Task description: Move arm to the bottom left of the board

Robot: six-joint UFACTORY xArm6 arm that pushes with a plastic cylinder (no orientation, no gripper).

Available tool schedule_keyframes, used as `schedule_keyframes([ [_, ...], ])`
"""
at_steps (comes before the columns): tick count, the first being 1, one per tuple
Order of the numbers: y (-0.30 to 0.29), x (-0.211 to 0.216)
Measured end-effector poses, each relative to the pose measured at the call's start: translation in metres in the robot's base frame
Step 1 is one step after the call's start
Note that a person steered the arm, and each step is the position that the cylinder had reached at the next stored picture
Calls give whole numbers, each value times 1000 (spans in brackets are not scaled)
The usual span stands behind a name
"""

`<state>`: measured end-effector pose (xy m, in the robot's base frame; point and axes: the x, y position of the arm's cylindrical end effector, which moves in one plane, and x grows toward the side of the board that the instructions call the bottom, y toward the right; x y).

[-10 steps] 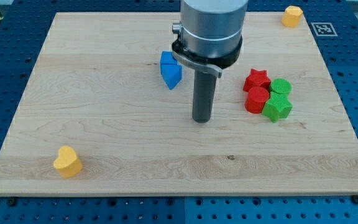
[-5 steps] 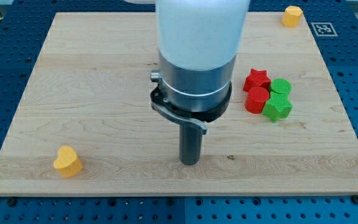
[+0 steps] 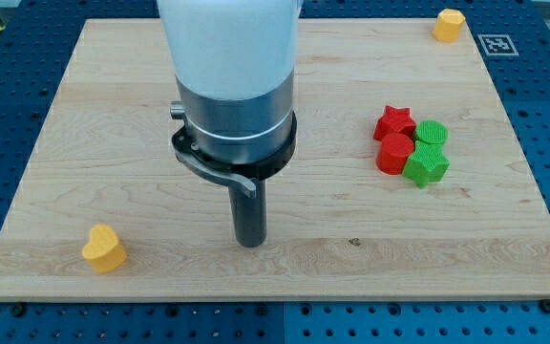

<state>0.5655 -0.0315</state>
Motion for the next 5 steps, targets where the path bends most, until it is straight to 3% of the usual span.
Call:
schedule_keyframes([
  [5,0,-17],
])
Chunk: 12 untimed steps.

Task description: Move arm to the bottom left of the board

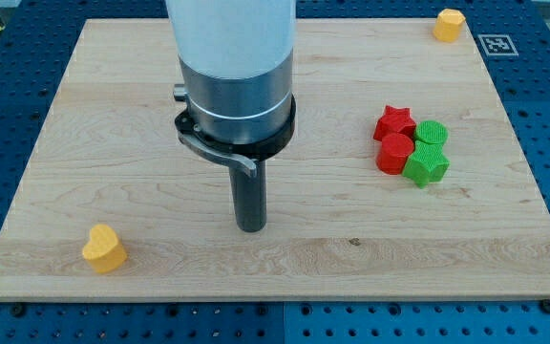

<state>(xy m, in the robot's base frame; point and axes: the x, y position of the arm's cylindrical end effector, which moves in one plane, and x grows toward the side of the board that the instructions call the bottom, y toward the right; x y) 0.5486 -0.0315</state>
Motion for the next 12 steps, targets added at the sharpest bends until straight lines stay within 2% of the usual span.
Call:
schedule_keyframes([
  [5,-38,-17],
  [9,-44,-19],
  [12,-161,-27],
])
